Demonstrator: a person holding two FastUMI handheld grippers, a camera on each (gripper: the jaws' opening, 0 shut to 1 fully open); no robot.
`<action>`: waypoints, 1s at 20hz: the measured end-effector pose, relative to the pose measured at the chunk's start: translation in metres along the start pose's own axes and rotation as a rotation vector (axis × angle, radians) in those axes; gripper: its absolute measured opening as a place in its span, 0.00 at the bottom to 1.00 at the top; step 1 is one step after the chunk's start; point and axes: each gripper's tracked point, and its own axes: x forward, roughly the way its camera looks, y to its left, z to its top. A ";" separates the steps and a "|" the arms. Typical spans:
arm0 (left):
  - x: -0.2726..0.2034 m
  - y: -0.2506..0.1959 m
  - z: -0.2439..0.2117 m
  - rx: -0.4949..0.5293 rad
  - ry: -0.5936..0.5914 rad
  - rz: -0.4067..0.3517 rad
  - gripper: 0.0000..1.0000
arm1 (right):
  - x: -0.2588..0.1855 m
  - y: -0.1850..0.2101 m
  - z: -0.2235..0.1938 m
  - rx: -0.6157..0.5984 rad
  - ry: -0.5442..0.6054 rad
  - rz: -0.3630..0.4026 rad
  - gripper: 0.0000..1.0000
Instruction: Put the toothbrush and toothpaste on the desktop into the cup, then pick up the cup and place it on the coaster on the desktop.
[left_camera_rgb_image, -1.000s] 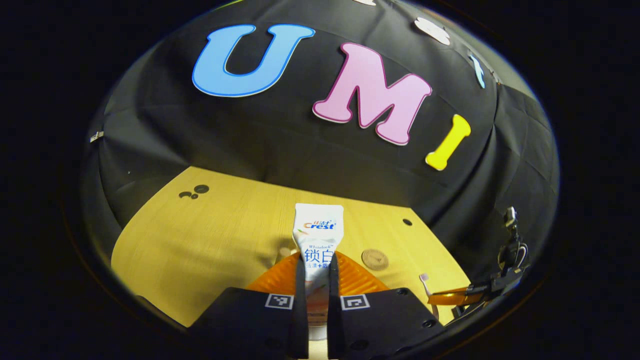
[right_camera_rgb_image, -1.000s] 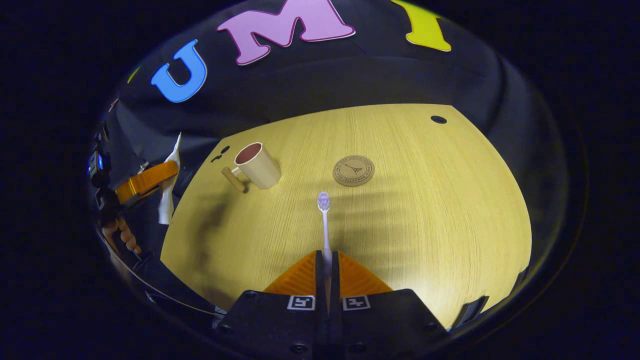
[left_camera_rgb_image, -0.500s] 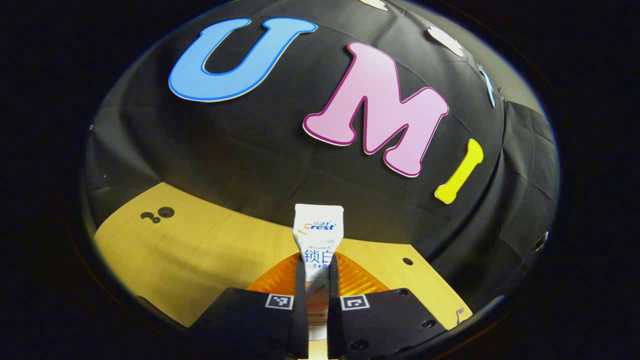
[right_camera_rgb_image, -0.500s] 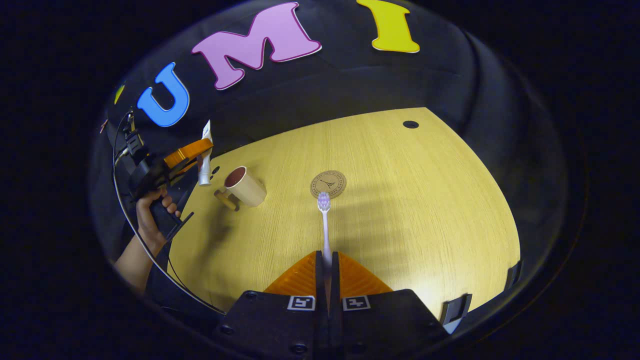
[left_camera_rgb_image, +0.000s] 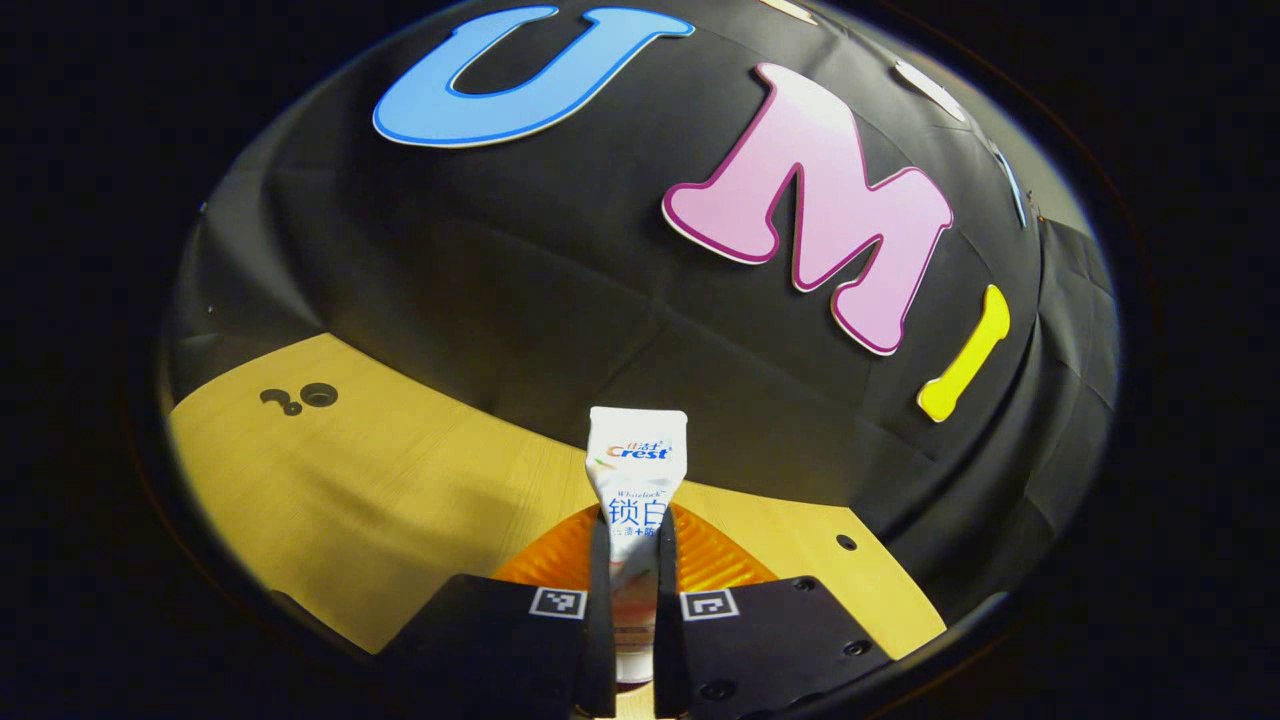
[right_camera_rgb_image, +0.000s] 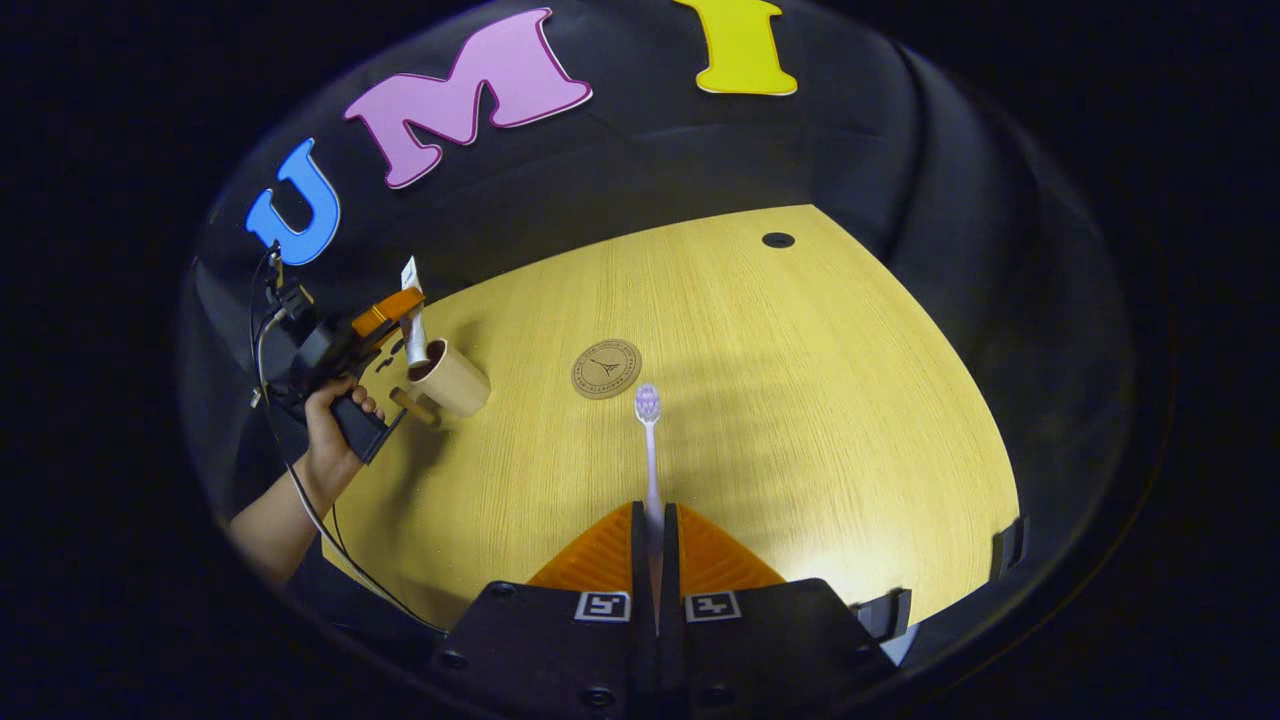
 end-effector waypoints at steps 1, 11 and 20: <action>0.000 0.002 -0.002 0.014 -0.003 -0.003 0.19 | 0.002 0.001 -0.003 -0.002 0.010 0.002 0.05; -0.019 0.012 -0.024 0.083 0.091 0.031 0.38 | 0.016 0.026 -0.011 -0.059 0.041 0.047 0.05; -0.151 0.043 0.008 0.169 0.075 0.129 0.97 | 0.037 0.088 0.021 -0.109 -0.023 0.161 0.05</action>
